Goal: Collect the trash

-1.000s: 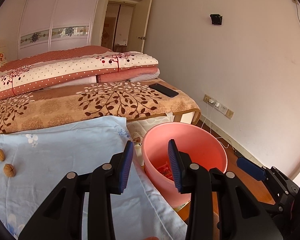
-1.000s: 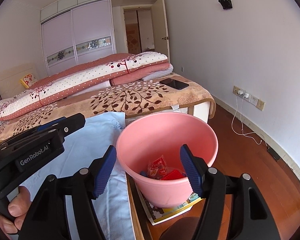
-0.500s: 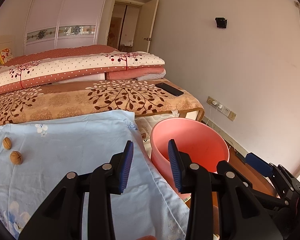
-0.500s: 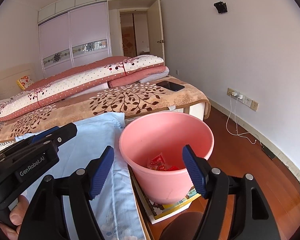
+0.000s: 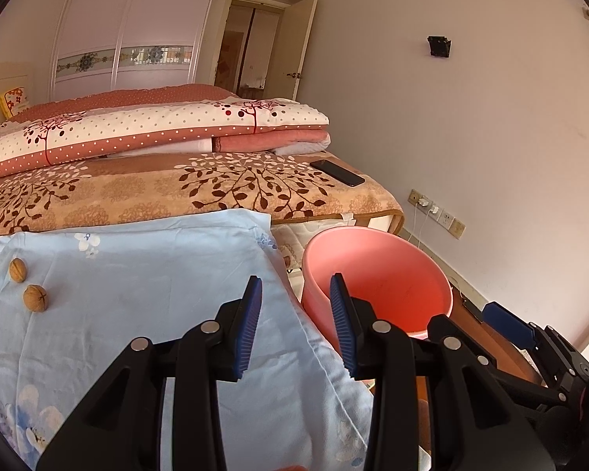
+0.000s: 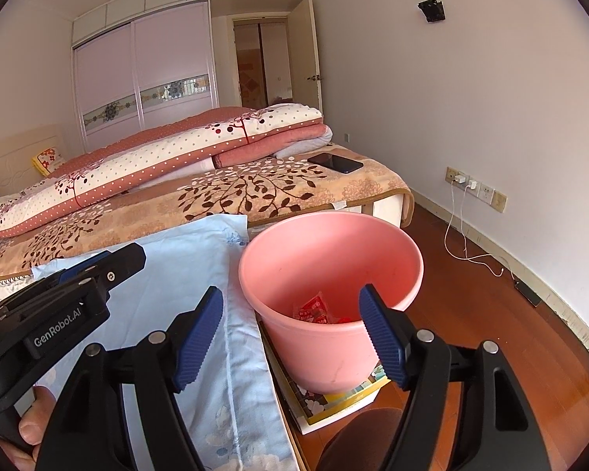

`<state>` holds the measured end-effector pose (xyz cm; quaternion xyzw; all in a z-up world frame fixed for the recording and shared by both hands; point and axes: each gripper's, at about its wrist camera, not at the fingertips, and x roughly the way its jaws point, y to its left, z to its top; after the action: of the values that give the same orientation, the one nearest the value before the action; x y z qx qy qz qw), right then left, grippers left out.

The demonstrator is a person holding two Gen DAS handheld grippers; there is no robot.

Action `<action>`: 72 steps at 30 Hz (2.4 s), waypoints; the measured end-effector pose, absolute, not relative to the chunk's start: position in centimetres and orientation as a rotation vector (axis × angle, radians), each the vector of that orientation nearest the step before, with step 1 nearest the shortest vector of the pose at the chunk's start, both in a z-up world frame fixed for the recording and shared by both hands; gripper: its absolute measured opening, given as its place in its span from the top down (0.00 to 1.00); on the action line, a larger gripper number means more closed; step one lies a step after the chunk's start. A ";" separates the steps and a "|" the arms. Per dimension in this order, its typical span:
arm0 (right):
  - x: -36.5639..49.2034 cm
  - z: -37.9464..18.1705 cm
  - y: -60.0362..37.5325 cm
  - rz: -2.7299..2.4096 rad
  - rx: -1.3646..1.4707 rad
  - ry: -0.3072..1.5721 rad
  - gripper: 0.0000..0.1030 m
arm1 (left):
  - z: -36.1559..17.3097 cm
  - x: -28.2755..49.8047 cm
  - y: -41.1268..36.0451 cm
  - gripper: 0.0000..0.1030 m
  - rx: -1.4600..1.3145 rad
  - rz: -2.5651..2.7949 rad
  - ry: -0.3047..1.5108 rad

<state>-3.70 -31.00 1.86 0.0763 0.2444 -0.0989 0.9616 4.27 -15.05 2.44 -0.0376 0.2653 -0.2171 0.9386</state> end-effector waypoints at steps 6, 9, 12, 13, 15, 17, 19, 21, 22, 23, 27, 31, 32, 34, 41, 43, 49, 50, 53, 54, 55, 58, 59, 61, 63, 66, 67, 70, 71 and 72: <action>-3.7 1.7 -30.9 -0.197 0.160 0.504 0.31 | 2.3 4.2 -15.0 0.65 -0.077 -0.443 0.545; -3.7 1.7 -30.9 -0.197 0.161 0.505 0.31 | 2.2 4.3 -15.0 0.65 -0.077 -0.444 0.548; -3.6 1.5 -30.9 -0.198 0.166 0.508 0.31 | 2.1 4.3 -15.2 0.65 -0.075 -0.445 0.550; -3.6 1.5 -30.9 -0.197 0.168 0.509 0.31 | 2.1 4.3 -15.2 0.65 -0.073 -0.446 0.552; -3.6 1.4 -30.9 -0.197 0.170 0.511 0.31 | 2.1 4.3 -15.2 0.65 -0.070 -0.447 0.554; -3.6 1.4 -31.0 -0.196 0.171 0.512 0.31 | 2.0 4.4 -15.2 0.65 -0.070 -0.447 0.557; -3.6 1.4 -31.1 -0.196 0.171 0.512 0.31 | 2.0 4.5 -15.3 0.65 -0.069 -0.447 0.558; -3.6 1.3 -31.1 -0.196 0.172 0.514 0.31 | 2.0 4.5 -15.4 0.65 -0.069 -0.449 0.560; -3.6 1.3 -31.1 -0.196 0.174 0.515 0.31 | 2.0 4.6 -15.4 0.65 -0.068 -0.449 0.561; -3.5 1.2 -31.1 -0.196 0.175 0.516 0.31 | 2.0 4.6 -15.4 0.65 -0.068 -0.450 0.562; -3.5 1.1 -31.2 -0.195 0.179 0.519 0.31 | 1.9 4.6 -15.5 0.65 -0.066 -0.451 0.566; -3.5 1.1 -31.2 -0.195 0.179 0.520 0.31 | 1.9 4.5 -15.5 0.65 -0.064 -0.453 0.567; -3.5 1.1 -31.2 -0.195 0.180 0.519 0.31 | 1.9 4.5 -15.5 0.65 -0.063 -0.454 0.568; -3.5 1.1 -31.2 -0.196 0.180 0.519 0.31 | 1.9 4.5 -15.6 0.65 -0.063 -0.453 0.567; -3.4 1.1 -31.3 -0.195 0.180 0.520 0.31 | 1.9 4.5 -15.6 0.65 -0.064 -0.453 0.568; -3.4 1.0 -31.2 -0.196 0.182 0.520 0.31 | 1.9 4.5 -15.6 0.65 -0.063 -0.453 0.569; -3.4 1.1 -31.3 -0.195 0.180 0.520 0.31 | 1.8 4.4 -15.6 0.65 -0.061 -0.455 0.569; -3.4 1.1 -31.3 -0.195 0.180 0.520 0.31 | 1.8 4.4 -15.7 0.65 -0.061 -0.456 0.570; -3.4 1.1 -31.3 -0.195 0.181 0.520 0.31 | 1.8 4.4 -15.7 0.65 -0.060 -0.456 0.570; -3.4 1.1 -31.3 -0.195 0.181 0.520 0.31 | 1.8 4.4 -15.7 0.65 -0.060 -0.455 0.570; -3.4 1.1 -31.3 -0.195 0.182 0.521 0.31 | 1.8 4.4 -15.7 0.65 -0.060 -0.455 0.571; -3.4 1.1 -31.3 -0.195 0.181 0.521 0.31 | 1.7 4.3 -15.7 0.65 -0.058 -0.456 0.572; -3.4 1.1 -31.3 -0.195 0.182 0.522 0.31 | 1.6 4.3 -15.7 0.65 -0.058 -0.455 0.573; -3.5 0.9 -31.3 -0.196 0.182 0.523 0.31 | 1.6 4.3 -15.7 0.65 -0.057 -0.457 0.574; -3.4 1.0 -31.4 -0.196 0.182 0.522 0.31 | 1.6 4.3 -15.8 0.65 -0.055 -0.458 0.576; -3.5 0.9 -31.4 -0.197 0.183 0.523 0.31 | 1.5 4.3 -15.8 0.65 -0.054 -0.458 0.577; -3.5 0.8 -31.4 -0.198 0.184 0.524 0.31 | 1.5 4.3 -15.8 0.65 -0.055 -0.457 0.576; -3.5 0.8 -31.3 -0.198 0.184 0.524 0.31 | 1.5 4.2 -15.8 0.65 -0.053 -0.454 0.571; -3.5 0.8 -31.4 -0.197 0.184 0.524 0.31 | 1.5 4.2 -15.8 0.65 -0.050 -0.452 0.567; -3.5 0.8 -31.4 -0.197 0.184 0.524 0.31 | 1.6 4.1 -15.8 0.65 -0.047 -0.451 0.562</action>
<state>-3.47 -31.41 0.82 0.0908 0.2582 -0.0972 0.9569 4.11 -15.81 1.56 -0.0232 0.2751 -0.2207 0.9355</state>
